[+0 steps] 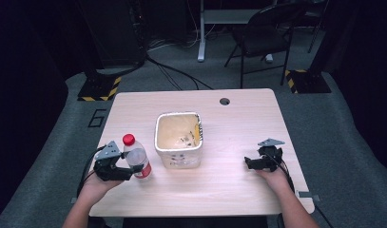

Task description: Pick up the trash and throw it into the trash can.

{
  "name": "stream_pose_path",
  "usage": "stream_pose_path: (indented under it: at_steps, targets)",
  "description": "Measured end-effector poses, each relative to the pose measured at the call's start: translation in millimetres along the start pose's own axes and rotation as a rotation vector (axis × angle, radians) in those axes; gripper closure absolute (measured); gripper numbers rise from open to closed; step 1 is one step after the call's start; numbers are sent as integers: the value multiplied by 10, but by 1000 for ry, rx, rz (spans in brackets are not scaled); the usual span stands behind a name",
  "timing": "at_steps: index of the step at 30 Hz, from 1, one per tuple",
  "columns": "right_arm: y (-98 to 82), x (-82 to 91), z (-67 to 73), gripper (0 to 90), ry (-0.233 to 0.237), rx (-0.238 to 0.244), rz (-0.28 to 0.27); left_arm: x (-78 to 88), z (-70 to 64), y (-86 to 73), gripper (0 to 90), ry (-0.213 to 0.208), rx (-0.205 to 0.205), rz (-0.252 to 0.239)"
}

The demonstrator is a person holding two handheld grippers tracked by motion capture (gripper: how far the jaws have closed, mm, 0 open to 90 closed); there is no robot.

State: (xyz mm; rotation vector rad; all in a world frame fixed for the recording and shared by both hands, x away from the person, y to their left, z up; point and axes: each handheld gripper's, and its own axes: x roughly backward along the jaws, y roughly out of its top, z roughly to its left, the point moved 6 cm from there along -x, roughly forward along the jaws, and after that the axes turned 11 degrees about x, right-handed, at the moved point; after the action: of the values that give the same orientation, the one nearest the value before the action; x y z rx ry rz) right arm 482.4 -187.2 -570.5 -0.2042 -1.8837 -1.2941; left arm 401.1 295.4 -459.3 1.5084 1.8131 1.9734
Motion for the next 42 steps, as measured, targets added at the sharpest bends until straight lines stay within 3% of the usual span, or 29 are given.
stream_pose_path:
  at_steps: [19, 29, 42]
  targets:
    - [0, 0, 0, 0, 0, 0, 0, 174, 85, 338, 296, 35, 15, 5]
    - [0, 0, 0, 0, 0, 0, 0, 247, 141, 575, 296, 51, 40, -7]
    - [0, 0, 0, 0, 0, 0, 0, 294, 162, 890, 297, 62, 39, -22]
